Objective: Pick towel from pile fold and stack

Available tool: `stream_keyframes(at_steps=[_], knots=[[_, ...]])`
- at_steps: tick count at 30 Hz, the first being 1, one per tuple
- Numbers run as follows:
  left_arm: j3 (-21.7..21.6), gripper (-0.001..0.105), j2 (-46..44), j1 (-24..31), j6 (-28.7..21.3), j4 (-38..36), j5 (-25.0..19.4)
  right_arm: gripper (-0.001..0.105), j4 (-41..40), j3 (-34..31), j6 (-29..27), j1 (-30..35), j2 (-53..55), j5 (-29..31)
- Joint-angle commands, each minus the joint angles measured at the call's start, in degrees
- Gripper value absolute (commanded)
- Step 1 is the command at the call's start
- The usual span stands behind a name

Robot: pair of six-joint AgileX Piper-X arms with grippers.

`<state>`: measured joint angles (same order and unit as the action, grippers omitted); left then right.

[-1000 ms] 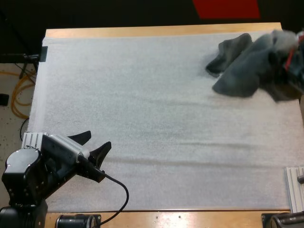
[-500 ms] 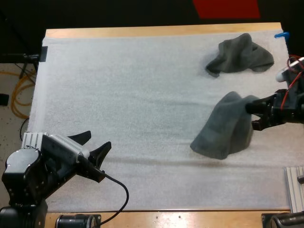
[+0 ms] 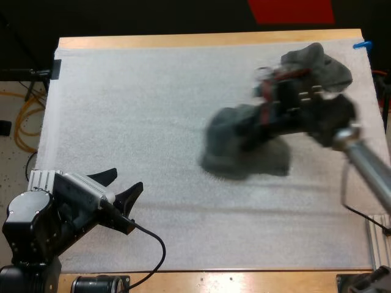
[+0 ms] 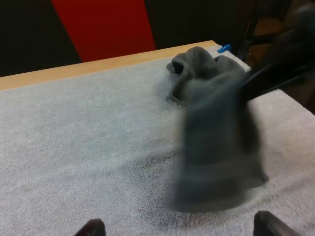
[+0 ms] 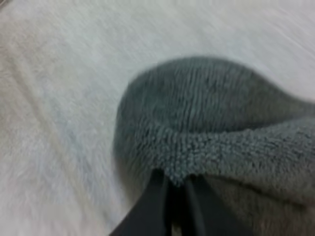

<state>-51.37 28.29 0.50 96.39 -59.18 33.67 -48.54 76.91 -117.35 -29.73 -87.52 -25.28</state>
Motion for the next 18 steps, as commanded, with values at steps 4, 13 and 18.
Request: stream_keyframes(at_steps=[4, 13, 18], knots=[[-0.5, 0.059, -0.2, -0.1, 0.1, 0.4, -0.5, 0.000, 11.5, 1.6, 4.7, -6.0, -7.5, 2.0], [-0.5, 0.059, -0.2, -0.1, 0.1, 0.4, -0.5, 0.024, 13.4, 10.6, 8.1, -9.9, -17.1, 5.8], [-0.5, 0.059, -0.2, -0.1, 0.1, 0.4, -0.5, 0.076, 13.4, 14.4, 8.3, -9.9, -17.4, 12.5]])
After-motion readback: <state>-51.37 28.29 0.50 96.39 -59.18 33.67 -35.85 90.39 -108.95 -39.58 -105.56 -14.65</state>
